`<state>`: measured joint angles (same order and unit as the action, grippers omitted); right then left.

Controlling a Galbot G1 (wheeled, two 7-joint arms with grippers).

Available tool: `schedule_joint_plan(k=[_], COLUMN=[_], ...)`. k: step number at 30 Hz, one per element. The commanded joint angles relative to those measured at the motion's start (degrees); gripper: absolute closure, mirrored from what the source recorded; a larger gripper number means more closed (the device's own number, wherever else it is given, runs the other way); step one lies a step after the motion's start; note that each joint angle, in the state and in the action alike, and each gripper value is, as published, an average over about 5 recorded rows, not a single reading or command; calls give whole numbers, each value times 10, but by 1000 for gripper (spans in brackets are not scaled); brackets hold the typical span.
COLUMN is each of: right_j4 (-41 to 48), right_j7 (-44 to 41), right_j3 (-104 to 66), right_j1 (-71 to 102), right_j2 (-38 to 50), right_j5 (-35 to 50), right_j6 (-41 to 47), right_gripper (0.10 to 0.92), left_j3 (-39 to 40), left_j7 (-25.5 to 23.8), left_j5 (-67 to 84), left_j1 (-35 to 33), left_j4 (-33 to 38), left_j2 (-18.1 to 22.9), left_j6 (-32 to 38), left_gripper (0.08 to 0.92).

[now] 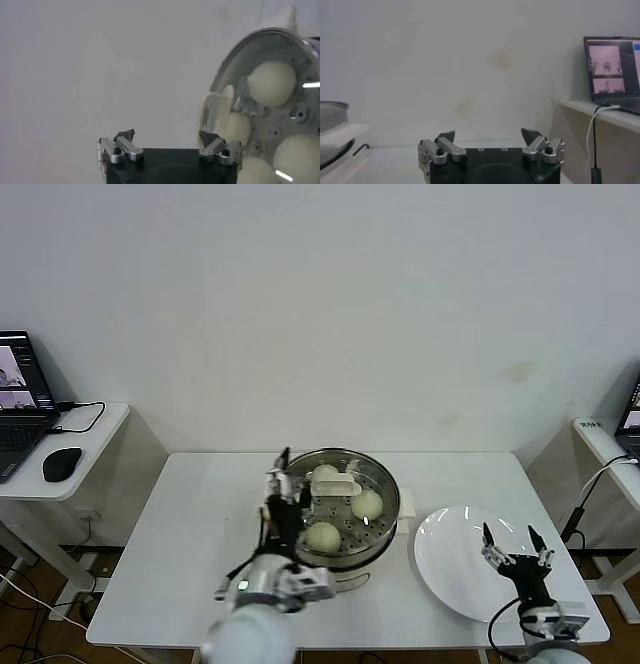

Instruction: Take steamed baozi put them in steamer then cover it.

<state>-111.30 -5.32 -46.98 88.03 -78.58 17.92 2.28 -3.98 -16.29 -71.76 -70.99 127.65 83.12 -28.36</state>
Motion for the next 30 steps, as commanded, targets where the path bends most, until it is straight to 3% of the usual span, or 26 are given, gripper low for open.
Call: schedule_joint_plan(k=[1, 5, 10, 15, 21, 30], right_j4=[-6, -10, -9, -15, -75, -81], right_j7=[10, 15, 25, 25, 19, 19], right_j3=[49, 50, 61, 64, 73, 94], right_j1=[35, 37, 51, 76, 112, 138], right_j2=[37, 26, 23, 29, 41, 62], right_j5=[18, 18, 18, 14, 19, 0], right_j6=[1, -1, -4, -4, 67, 78], right_gripper=[202, 203, 202, 203, 202, 202], left_j3=[-303, -351, -346, -331, -346, -336], left_j7=[128, 155, 182, 163, 146, 152], left_j5=[598, 653, 674, 671, 669, 669], left_j1=[-125, -191, -258, -301, -306, -346], left_j4=[28, -36, -75, -81, -64, -11], left_j2=[-57, -64, -62, -56, -39, -22], left_j6=[203, 284, 310, 269, 201, 188], left_gripper=[177, 177, 177, 177, 177, 177])
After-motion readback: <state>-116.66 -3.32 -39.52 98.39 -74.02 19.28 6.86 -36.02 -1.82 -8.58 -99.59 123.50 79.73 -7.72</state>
